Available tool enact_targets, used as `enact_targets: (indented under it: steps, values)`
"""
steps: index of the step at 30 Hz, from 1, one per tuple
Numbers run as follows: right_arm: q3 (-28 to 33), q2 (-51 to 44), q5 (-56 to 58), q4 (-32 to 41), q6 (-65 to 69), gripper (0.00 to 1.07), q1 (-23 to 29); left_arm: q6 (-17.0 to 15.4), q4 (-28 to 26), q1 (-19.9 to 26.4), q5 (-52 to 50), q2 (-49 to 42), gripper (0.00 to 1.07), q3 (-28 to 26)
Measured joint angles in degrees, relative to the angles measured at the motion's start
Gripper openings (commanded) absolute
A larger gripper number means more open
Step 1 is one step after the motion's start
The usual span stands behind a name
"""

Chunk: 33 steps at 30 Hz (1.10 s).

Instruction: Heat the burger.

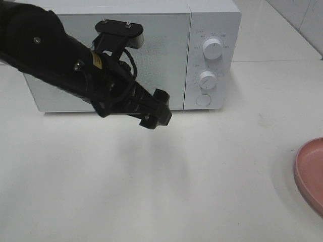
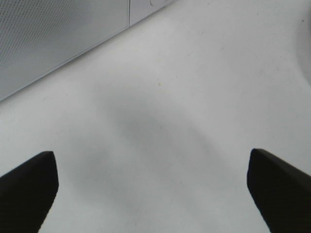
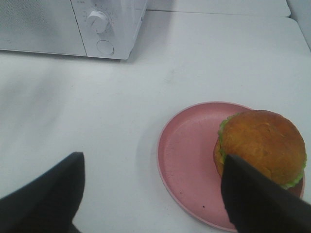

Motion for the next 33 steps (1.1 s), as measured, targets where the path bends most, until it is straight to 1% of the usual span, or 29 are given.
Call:
enact_targets:
  steps: [2, 3, 5, 6, 8, 9, 10, 11, 12, 13, 14, 15, 16, 17, 18, 19, 20, 21, 22, 23, 24, 25, 26, 27, 28, 29, 30, 31, 33]
  values:
    - [0.0, 0.0, 0.0, 0.0, 0.0, 0.75, 0.0, 0.0, 1.1, 0.1, 7.7, -2.5, 0.98, 0.0]
    - [0.0, 0.0, 0.0, 0.0, 0.0, 0.75, 0.0, 0.0, 1.1, 0.1, 7.7, -2.5, 0.98, 0.0]
    - [0.0, 0.0, 0.0, 0.0, 0.0, 0.75, 0.0, -1.3, 1.3, 1.1, 13.2, -4.8, 0.98, 0.0]
    - [0.0, 0.0, 0.0, 0.0, 0.0, 0.75, 0.0, -1.3, 1.3, 1.1, 13.2, -4.8, 0.98, 0.0]
    - [0.0, 0.0, 0.0, 0.0, 0.0, 0.75, 0.0, -1.6, 1.3, 3.8, 17.9, -6.7, 0.98, 0.0]
    - [0.0, 0.0, 0.0, 0.0, 0.0, 0.75, 0.0, -1.6, 1.3, 3.8, 17.9, -6.7, 0.98, 0.0]
    - [0.0, 0.0, 0.0, 0.0, 0.0, 0.75, 0.0, -1.7, 1.3, 6.4, 21.6, -8.0, 0.98, 0.0]
    - [0.0, 0.0, 0.0, 0.0, 0.0, 0.75, 0.0, -1.7, 1.3, 6.4, 21.6, -8.0, 0.98, 0.0]
    - [0.0, 0.0, 0.0, 0.0, 0.0, 0.75, 0.0, -1.7, 1.3, 8.0, 23.2, -8.7, 0.98, 0.0]
    - [0.0, 0.0, 0.0, 0.0, 0.0, 0.75, 0.0, -1.7, 1.3, 11.5, 26.6, -10.1, 0.98, 0.0]
    - [0.0, 0.0, 0.0, 0.0, 0.0, 0.75, 0.0, -1.7, 1.3, 11.5, 26.6, -10.1, 0.98, 0.0]
    - [0.0, 0.0, 0.0, 0.0, 0.0, 0.75, 0.0, -1.7, 1.3, 16.0, 29.9, -11.7, 0.98, 0.0]
    - [0.0, 0.0, 0.0, 0.0, 0.0, 0.75, 0.0, -1.7, 1.3, 17.9, 31.1, -12.3, 0.98, 0.0]
    - [0.0, 0.0, 0.0, 0.0, 0.0, 0.75, 0.0, -1.7, 1.3, 17.9, 31.1, -12.3, 0.98, 0.0]
    - [0.0, 0.0, 0.0, 0.0, 0.0, 0.75, 0.0, -1.5, 1.3, 22.9, 33.8, -13.6, 0.98, 0.0]
    - [0.0, 0.0, 0.0, 0.0, 0.0, 0.75, 0.0, -1.2, 1.3, 25.3, 35.2, -14.2, 0.98, 0.0]
    - [0.0, 0.0, 0.0, 0.0, 0.0, 0.75, 0.0, -1.2, 1.3, 25.3, 35.2, -14.2, 0.98, 0.0]
    - [0.0, 0.0, 0.0, 0.0, 0.0, 0.75, 0.0, -0.6, 1.4, 29.5, 38.0, -15.7, 0.98, 0.0]
    - [0.0, 0.0, 0.0, 0.0, 0.0, 0.75, 0.0, 0.0, 1.4, 31.6, 39.8, -16.5, 0.98, 0.0]
    - [0.0, 0.0, 0.0, 0.0, 0.0, 0.75, 0.0, 0.0, 1.4, 31.6, 39.8, -16.5, 0.98, 0.0]
    - [0.0, 0.0, 0.0, 0.0, 0.0, 0.75, 0.0, 0.9, 1.6, 35.1, 42.8, -18.0, 0.98, 0.0]
    - [0.0, 0.0, 0.0, 0.0, 0.0, 0.75, 0.0, 1.3, 1.6, 36.7, 44.2, -19.0, 0.98, 0.0]
    - [0.0, 0.0, 0.0, 0.0, 0.0, 0.75, 0.0, 1.3, 1.6, 36.7, 44.2, -19.0, 0.98, 0.0]
    - [0.0, 0.0, 0.0, 0.0, 0.0, 0.75, 0.0, 1.5, 1.5, 39.3, 45.4, -20.9, 0.98, 0.0]
    - [0.0, 0.0, 0.0, 0.0, 0.0, 0.75, 0.0, 1.5, 1.4, 40.5, 45.5, -22.1, 0.98, 0.2]
    - [0.0, 0.0, 0.0, 0.0, 0.0, 0.75, 0.0, 1.5, 1.4, 40.5, 45.5, -22.1, 0.98, 0.2]
    - [0.0, 0.0, 0.0, 0.0, 0.0, 0.75, 0.0, 1.6, 1.3, 41.8, 45.3, -24.6, 0.98, 1.5]
    - [0.0, 0.0, 0.0, 0.0, 0.0, 0.75, 0.0, 1.6, 1.3, 41.8, 45.3, -24.6, 0.98, 1.5]
    - [0.0, 0.0, 0.0, 0.0, 0.0, 0.75, 0.0, 1.9, 1.0, 42.1, 44.7, -28.1, 0.98, 4.6]
